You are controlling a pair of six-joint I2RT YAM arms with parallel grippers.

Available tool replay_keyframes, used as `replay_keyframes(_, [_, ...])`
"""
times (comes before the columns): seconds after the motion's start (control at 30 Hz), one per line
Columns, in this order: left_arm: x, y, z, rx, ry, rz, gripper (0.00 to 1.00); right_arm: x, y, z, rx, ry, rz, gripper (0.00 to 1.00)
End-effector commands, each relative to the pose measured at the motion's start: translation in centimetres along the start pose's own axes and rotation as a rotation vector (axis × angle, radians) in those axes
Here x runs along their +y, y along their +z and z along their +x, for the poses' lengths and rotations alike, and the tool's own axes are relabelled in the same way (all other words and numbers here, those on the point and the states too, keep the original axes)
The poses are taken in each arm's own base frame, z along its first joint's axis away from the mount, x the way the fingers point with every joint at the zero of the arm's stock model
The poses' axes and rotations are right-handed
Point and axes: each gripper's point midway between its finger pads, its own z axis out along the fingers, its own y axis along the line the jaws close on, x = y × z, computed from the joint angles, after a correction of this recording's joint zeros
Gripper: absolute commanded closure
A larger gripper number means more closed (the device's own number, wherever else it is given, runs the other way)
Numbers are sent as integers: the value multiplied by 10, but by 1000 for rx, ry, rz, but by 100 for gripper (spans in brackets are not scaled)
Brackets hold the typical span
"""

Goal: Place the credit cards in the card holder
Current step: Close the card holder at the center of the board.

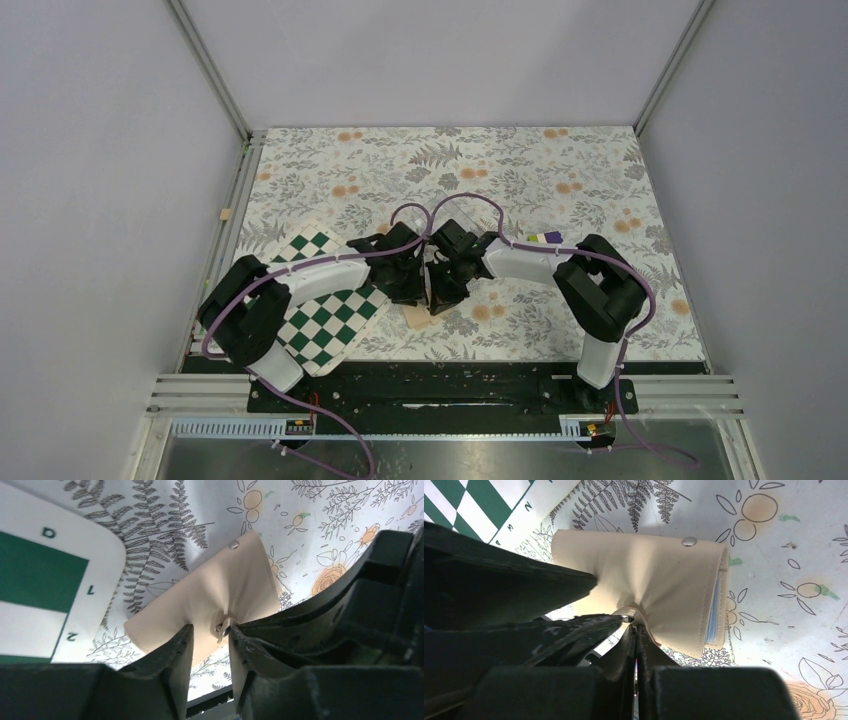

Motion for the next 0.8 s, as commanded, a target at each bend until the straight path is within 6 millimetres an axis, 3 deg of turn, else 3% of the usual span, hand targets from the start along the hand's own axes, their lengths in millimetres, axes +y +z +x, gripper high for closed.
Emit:
replay_keyframes(0.0, [-4, -29, -25, -117, 41, -31, 66, -49, 14, 26, 50, -4, 223, 100])
replay_keyframes(0.07, [-14, -34, -28, -132, 51, 21, 74, -47, 14, 25, 50, -2, 216, 100])
replay_keyframes(0.2, [-32, -29, -16, -75, 66, 141, 100, -43, 15, 24, 54, 2, 199, 100])
replay_keyframes(0.6, [-19, 3, 5, 14, 13, 127, 100, -37, 14, 22, 48, 10, 175, 100])
replay_keyframes(0.77, [-3, 12, 8, 29, -14, 45, 100, -37, 14, 23, 51, 10, 174, 100])
